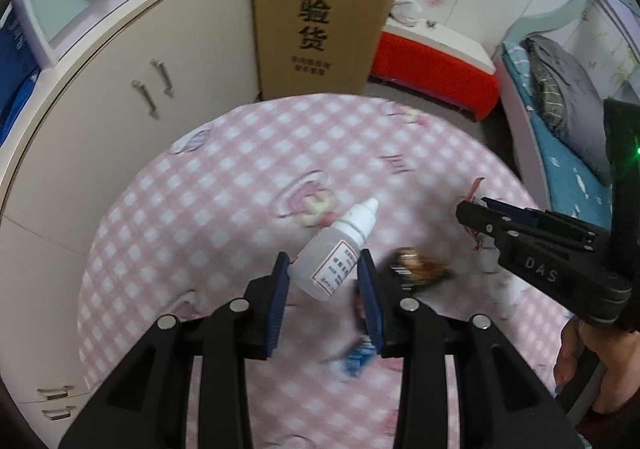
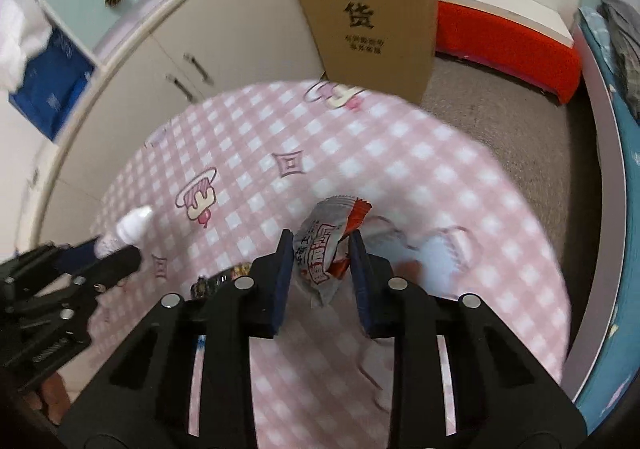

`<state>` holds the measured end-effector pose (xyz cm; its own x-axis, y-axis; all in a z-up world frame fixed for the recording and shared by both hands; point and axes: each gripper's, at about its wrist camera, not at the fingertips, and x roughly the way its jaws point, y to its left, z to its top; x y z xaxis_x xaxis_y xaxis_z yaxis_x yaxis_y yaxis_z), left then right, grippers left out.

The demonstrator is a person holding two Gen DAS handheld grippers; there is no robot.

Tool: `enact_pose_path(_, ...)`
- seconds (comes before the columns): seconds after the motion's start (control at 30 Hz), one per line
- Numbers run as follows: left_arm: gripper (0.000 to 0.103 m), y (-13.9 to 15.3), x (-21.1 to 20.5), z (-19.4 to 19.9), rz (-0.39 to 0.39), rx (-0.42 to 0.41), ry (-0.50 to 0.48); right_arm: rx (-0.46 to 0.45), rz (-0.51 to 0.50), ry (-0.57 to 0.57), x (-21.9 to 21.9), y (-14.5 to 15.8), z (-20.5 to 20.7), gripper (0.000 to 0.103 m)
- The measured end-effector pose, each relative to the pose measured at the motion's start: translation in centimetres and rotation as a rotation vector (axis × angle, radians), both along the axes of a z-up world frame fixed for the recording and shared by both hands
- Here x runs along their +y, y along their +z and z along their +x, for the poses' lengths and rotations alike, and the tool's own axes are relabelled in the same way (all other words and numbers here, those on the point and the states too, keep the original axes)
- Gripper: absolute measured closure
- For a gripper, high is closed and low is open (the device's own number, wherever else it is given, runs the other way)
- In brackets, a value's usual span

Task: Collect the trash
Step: 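Grasp the white dropper bottle with the left tool while the right tool grasps the red-white wrapper, then carry both items over the blue basin and open both tools to drop them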

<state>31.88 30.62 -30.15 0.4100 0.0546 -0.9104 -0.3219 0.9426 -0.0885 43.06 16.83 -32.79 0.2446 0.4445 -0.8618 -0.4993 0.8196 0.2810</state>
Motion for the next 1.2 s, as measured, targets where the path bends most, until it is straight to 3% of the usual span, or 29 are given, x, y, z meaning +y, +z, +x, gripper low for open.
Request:
enact_pose_path(0.17, 0.070, 2.2, -5.3, 1.4, -0.019, -0.038, -0.048, -0.013, 0.068, -0.074, -6.8, 3.4, -0.3, 0.076)
enact_pose_path(0.43, 0.070, 5.5, -19.7, 4.3, -0.038, -0.074, -0.192, -0.036, 0.123, -0.204, -21.3, 7.4, -1.1, 0.075)
enact_pose_path(0.6, 0.070, 6.0, -30.0, 6.2, -0.056, -0.068, -0.297, -0.048, 0.120, -0.288, -30.1, 8.4, -1.6, 0.075)
enact_pose_path(0.8, 0.069, 5.9, -39.2, 7.9, -0.061, -0.059, -0.397, -0.053, 0.129, -0.393, -39.7, 8.9, -2.1, 0.075)
enact_pose_path(0.97, 0.070, 5.9, -44.5, 9.3, -0.049, -0.048, -0.454, -0.060, 0.142, -0.444, -44.3, 9.1, -2.1, 0.075)
enact_pose_path(1.2, 0.069, 6.1, -48.2, 10.8, -0.041, -0.034, -0.499, -0.054, 0.163, -0.492, -48.1, 9.0, -1.6, 0.075)
